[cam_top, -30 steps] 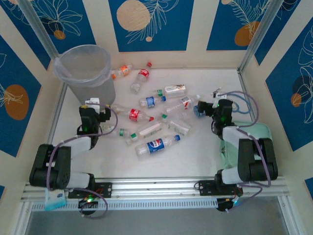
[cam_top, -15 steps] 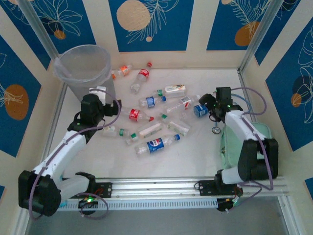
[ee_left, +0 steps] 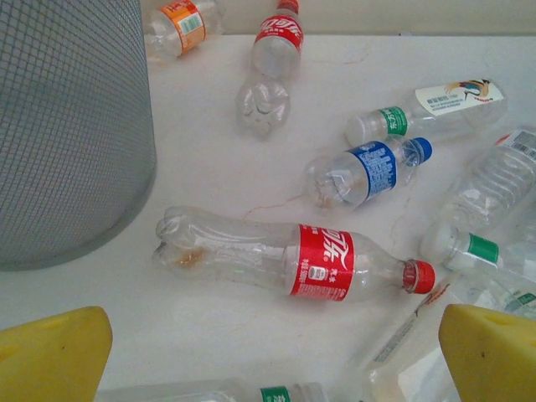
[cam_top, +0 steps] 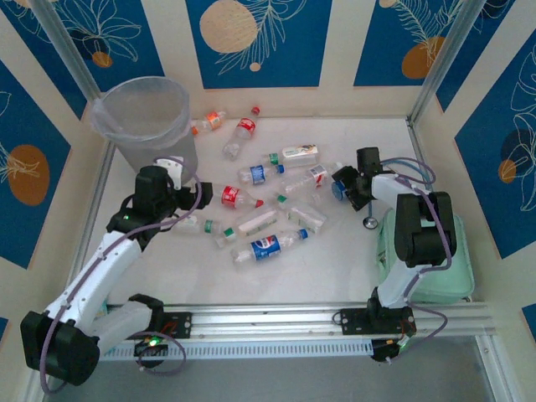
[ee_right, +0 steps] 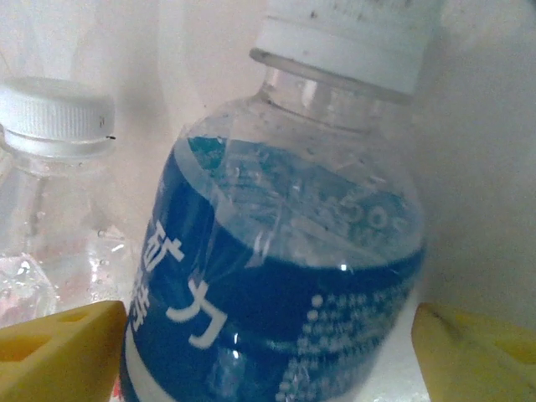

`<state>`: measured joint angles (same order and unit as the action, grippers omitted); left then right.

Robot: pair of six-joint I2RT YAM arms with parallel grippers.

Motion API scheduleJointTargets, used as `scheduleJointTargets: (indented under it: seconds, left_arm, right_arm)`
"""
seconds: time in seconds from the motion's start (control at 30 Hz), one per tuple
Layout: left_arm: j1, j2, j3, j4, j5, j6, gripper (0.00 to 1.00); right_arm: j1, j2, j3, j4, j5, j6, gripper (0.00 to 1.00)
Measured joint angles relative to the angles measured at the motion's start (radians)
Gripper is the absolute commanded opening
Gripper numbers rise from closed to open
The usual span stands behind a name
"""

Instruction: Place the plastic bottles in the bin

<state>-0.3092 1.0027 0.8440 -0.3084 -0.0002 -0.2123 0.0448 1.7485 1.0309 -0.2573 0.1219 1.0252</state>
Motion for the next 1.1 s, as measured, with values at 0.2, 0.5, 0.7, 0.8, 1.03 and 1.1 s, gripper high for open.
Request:
scheduleJointTargets:
  seconds: [0.2,0.5,0.7,0.8,1.03,1.1]
  left_arm:
    - [-0.001,-0.010,0.052,-0.027,0.024,-0.008,1.00]
    - [-0.011,0.038,0.131,0.018,0.193,-0.116,1.00]
    - [-0.087,0.122,0.186,0.053,0.248,-0.172,1.00]
    - [-0.148,0.203,0.227,0.104,0.299,-0.188,1.00]
    - [-0.264,0.323,0.255,0.184,0.394,-0.230,1.00]
    - [-0.278,0.346,0.254,0.235,0.441,-0.264,1.00]
  right_arm:
    - [-0.008,-0.010,0.002,0.001,-0.011,-0.018,0.75]
    - [-0.030,-0.219,0.053,-0.105,-0.014,-0.137,0.72]
    - [-0.002,-0.320,0.098,-0.131,-0.133,-0.254,0.62]
    - [0.063,-0.325,0.122,-0.156,-0.208,-0.322,0.62]
    - [0.261,-0.318,0.263,-0.237,-0.344,-0.467,0.61]
    - [0.302,-0.306,0.297,-0.238,-0.366,-0.490,0.61]
